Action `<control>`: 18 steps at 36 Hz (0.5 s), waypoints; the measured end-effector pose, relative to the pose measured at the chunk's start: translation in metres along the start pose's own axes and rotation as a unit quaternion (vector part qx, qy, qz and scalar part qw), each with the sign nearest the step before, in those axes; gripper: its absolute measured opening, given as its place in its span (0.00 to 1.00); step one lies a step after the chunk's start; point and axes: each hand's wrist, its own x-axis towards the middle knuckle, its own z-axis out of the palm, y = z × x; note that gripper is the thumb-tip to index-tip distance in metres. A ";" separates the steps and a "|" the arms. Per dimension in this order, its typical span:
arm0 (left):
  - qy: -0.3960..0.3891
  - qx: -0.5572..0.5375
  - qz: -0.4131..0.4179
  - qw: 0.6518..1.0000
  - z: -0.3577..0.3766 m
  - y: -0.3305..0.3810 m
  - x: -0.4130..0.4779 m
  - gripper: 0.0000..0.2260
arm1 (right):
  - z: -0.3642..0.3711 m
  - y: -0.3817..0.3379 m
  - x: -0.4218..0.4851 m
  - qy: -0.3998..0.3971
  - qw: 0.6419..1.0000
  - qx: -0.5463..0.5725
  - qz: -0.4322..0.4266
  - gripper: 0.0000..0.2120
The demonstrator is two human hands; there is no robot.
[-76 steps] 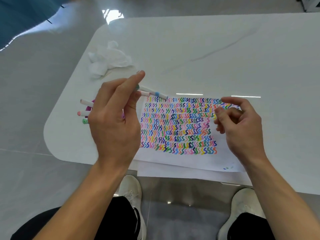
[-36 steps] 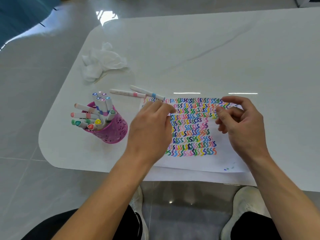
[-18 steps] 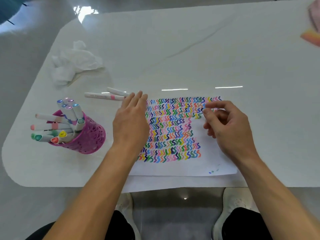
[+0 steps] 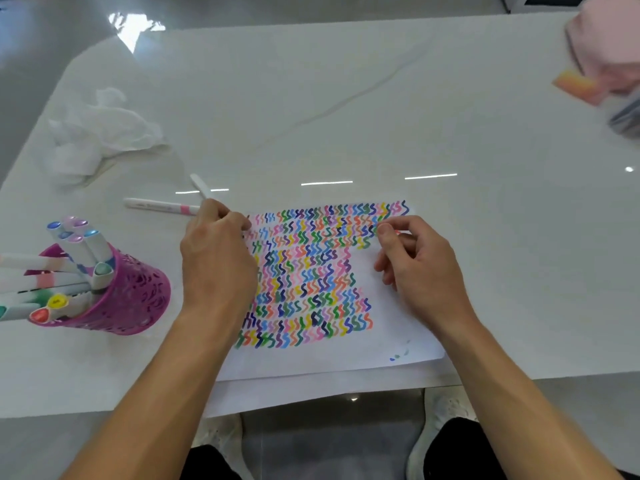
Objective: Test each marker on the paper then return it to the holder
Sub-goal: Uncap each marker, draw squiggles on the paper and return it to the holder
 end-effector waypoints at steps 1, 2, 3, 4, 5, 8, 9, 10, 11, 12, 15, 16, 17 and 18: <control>-0.002 0.000 -0.005 1.000 -0.001 0.000 0.000 0.15 | 0.000 0.000 0.000 -0.001 1.000 0.001 0.002 0.06; -0.005 0.001 -0.010 1.000 -0.001 0.001 0.000 0.15 | 0.000 0.000 0.000 -0.001 1.000 0.003 0.005 0.06; -0.007 0.001 -0.014 1.000 -0.003 0.002 0.000 0.14 | 0.000 0.000 0.000 -0.002 1.000 0.005 0.008 0.05; -0.005 0.000 -0.017 1.000 -0.004 0.003 0.000 0.13 | 0.000 0.000 -0.001 -0.001 1.000 0.007 0.010 0.05; -0.002 -0.004 -0.017 1.000 -0.006 0.005 0.000 0.12 | 0.000 0.000 -0.001 -0.002 1.000 0.007 0.010 0.06; 0.014 -0.028 -0.016 0.999 -0.009 0.010 -0.002 0.08 | 0.000 -0.001 -0.001 -0.006 1.000 0.003 0.008 0.06; 0.022 -0.040 -0.018 0.999 -0.010 0.012 -0.003 0.07 | 0.000 -0.001 -0.001 -0.007 1.000 0.000 0.008 0.06; 0.029 -0.052 -0.020 0.998 -0.011 0.014 -0.004 0.06 | 0.000 -0.002 -0.002 -0.008 1.000 -0.002 0.007 0.06; 0.034 -0.064 -0.019 0.997 -0.012 0.015 -0.005 0.04 | 0.000 -0.002 -0.002 -0.009 1.000 -0.003 0.006 0.06; 0.037 -0.079 -0.017 0.996 -0.013 0.017 -0.006 0.03 | 0.000 -0.003 -0.002 -0.009 1.000 -0.004 0.005 0.06; 0.028 -0.129 -0.010 0.991 -0.016 0.022 -0.011 0.03 | 0.000 -0.005 -0.004 -0.012 1.000 -0.001 0.000 0.06; 0.023 -0.146 -0.010 0.989 -0.016 0.023 -0.012 0.03 | 0.000 -0.006 -0.004 -0.013 1.000 0.000 -0.002 0.06; 0.018 -0.165 -0.010 0.986 -0.017 0.025 -0.014 0.03 | 0.000 -0.006 -0.005 -0.014 1.000 -0.001 -0.005 0.05; 0.015 -0.186 -0.011 0.982 -0.017 0.026 -0.016 0.03 | 0.000 -0.007 -0.006 -0.015 1.000 -0.002 -0.009 0.05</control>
